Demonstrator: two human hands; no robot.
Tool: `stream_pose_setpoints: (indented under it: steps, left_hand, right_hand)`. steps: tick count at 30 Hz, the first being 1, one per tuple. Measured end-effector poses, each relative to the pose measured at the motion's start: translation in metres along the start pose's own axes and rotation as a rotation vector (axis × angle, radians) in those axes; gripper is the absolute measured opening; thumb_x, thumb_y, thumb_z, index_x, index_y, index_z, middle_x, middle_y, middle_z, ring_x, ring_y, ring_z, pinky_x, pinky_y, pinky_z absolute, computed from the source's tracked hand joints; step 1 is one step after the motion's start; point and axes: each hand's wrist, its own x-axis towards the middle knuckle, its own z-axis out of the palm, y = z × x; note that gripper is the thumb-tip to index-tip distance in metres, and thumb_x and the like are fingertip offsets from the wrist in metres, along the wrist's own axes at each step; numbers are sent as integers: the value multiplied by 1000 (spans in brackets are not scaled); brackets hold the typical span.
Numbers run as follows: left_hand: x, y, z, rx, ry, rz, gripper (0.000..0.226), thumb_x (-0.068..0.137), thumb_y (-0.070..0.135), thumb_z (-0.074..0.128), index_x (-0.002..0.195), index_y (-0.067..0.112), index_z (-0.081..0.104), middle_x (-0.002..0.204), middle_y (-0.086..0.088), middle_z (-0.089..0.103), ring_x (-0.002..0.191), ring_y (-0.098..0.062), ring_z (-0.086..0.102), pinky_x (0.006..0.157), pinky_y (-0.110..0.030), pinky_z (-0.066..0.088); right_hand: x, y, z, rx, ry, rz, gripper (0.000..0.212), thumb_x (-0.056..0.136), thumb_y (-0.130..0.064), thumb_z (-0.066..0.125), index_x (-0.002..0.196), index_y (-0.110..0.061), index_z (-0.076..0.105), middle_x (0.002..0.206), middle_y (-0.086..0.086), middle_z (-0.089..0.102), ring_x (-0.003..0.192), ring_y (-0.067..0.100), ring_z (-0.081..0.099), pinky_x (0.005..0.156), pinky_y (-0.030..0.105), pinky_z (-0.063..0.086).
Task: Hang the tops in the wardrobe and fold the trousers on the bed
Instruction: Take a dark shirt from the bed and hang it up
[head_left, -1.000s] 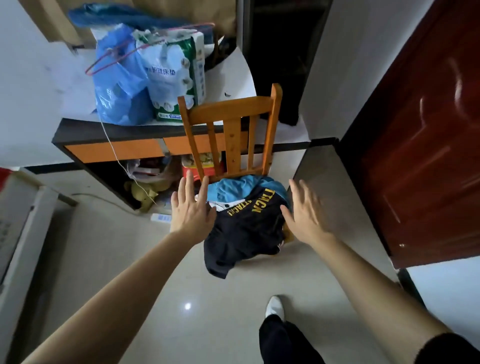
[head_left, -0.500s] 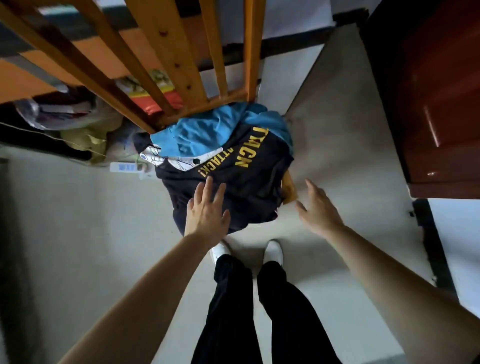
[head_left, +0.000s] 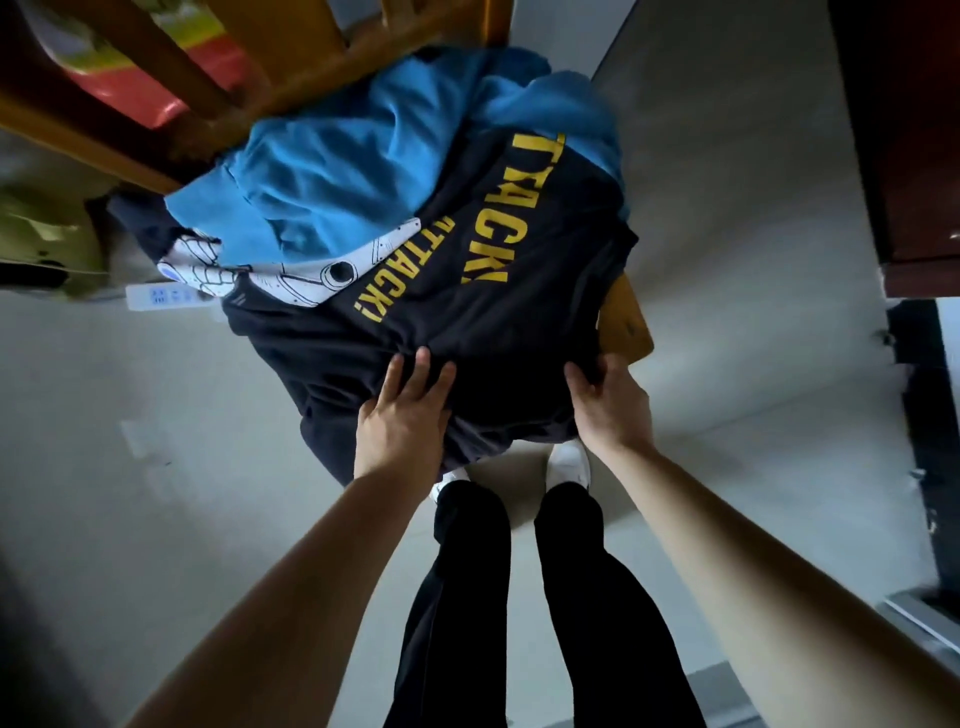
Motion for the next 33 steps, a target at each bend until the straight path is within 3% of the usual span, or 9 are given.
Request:
stream_pose_setpoints:
  steps: [7,11,13,17,20,23,27,31,33]
  left_hand:
    - [5,-3,-7,-99,-3,-1,44,105,35,35,148,39,37,162,14,20,150,-15,15,108,-42,40]
    - [5,-2,-10,-123,-23,-3,43,105,36,34,147,37,39,162,13,21,150,-15,16,108,-43,40]
    - [4,-1,-12,-140,-24,-6,43,104,36,35,147,36,41,162,13,21,150,-15,16,109,-42,40]
    - [2,6,-23,-234,-85,-56,43,102,29,40,144,33,46,162,12,21,151,-16,14,113,-41,33]
    - [-6,13,-40,-300,-72,-94,40,96,21,46,133,29,59,147,1,49,138,-23,40,100,-35,40]
    - [-26,19,-65,-362,32,-149,33,88,17,49,115,27,65,119,-6,66,108,-33,60,75,-32,40]
    - [-65,21,-114,-430,159,-194,26,80,11,56,105,17,63,106,-11,66,98,-36,61,70,-32,39]
    - [-111,24,-173,-487,211,-175,28,79,14,65,106,17,65,97,-11,70,91,-35,64,72,-35,49]
    - [-134,32,-208,-514,231,-156,29,80,19,68,109,17,66,98,-10,71,93,-33,65,77,-38,52]
  right_hand:
    - [0,-35,-22,172,244,-136,25,78,-33,65,94,-19,53,96,-3,57,89,16,52,76,30,46]
    - [3,-44,-30,177,108,-137,35,92,-42,63,117,-17,64,84,-16,58,72,0,55,54,8,33]
    - [0,-41,-34,148,80,-161,29,97,-36,58,117,-17,67,90,-10,65,83,2,63,58,5,33]
    - [-14,-38,-53,252,132,-192,26,102,-20,49,125,-14,61,125,4,65,115,22,59,84,13,34]
    - [-28,-46,-76,569,34,-79,33,100,-7,46,130,-14,59,133,6,61,121,21,59,104,29,45]
    - [-48,-65,-103,1081,-233,106,49,99,7,40,143,-13,47,140,8,56,120,26,61,101,44,52]
    - [-93,-105,-145,1270,-425,100,65,93,18,31,146,-17,45,130,10,59,99,21,68,75,32,59]
    - [-133,-148,-191,1340,-414,119,49,97,6,34,141,-5,51,137,21,56,123,34,56,107,41,44]
    - [-158,-172,-217,1311,-423,71,36,101,-9,45,136,-2,56,137,19,58,121,29,59,105,36,46]
